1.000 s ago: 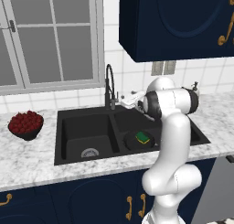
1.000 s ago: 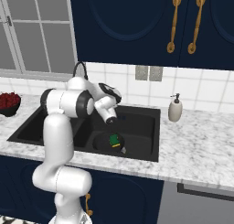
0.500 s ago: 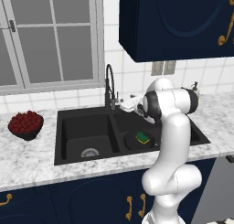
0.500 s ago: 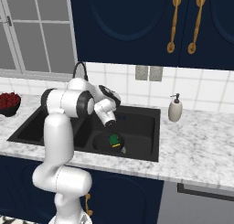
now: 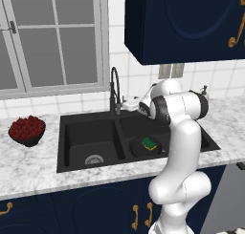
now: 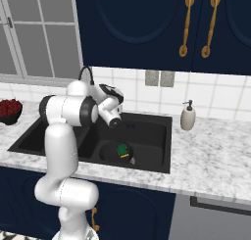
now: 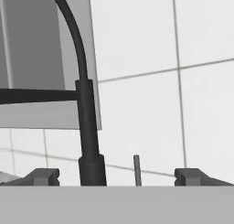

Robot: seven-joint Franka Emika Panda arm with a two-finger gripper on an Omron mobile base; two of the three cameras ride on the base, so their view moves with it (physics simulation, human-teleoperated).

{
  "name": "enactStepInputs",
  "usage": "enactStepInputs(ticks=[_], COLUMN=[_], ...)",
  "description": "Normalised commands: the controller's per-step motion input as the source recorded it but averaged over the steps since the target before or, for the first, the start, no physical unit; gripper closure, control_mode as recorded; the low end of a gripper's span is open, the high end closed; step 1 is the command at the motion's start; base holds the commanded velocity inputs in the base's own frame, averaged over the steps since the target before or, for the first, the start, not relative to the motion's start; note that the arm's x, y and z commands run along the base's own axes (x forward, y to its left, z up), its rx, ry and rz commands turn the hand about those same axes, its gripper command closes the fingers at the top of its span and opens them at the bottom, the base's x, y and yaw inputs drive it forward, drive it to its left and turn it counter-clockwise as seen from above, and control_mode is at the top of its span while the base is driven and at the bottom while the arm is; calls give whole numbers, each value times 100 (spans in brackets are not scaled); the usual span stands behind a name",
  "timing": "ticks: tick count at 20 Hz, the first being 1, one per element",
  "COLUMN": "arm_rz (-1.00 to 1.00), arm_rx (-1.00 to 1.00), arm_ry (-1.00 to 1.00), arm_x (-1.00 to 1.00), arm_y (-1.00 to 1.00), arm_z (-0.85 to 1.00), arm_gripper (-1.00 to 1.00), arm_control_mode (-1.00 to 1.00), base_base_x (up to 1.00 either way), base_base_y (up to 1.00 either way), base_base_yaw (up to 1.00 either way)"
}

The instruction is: Pick the pan and sponge and place them into the sink. Then turn on the water.

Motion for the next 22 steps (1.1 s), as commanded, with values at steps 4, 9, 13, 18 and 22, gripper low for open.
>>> enactStepInputs(ticks=[4,9,13,18,22], arm_rz=[0,0,0,0,0], arm_rx=[0,0,0,0,0], arm_ry=[0,-17,-14,0,4], arm_x=[4,22,18,26,41], arm_y=[11,9,-14,-13,0], arm_z=[-2,-25,-38,-14,0], arm_gripper=[-100,-100,-100,-100,-100], arm_control_mode=[-100,-100,-100,-100,-100], base_base_x=[0,0,0,0,0], base_base_y=[0,0,0,0,0], base_base_yaw=[0,0,0,0,0])
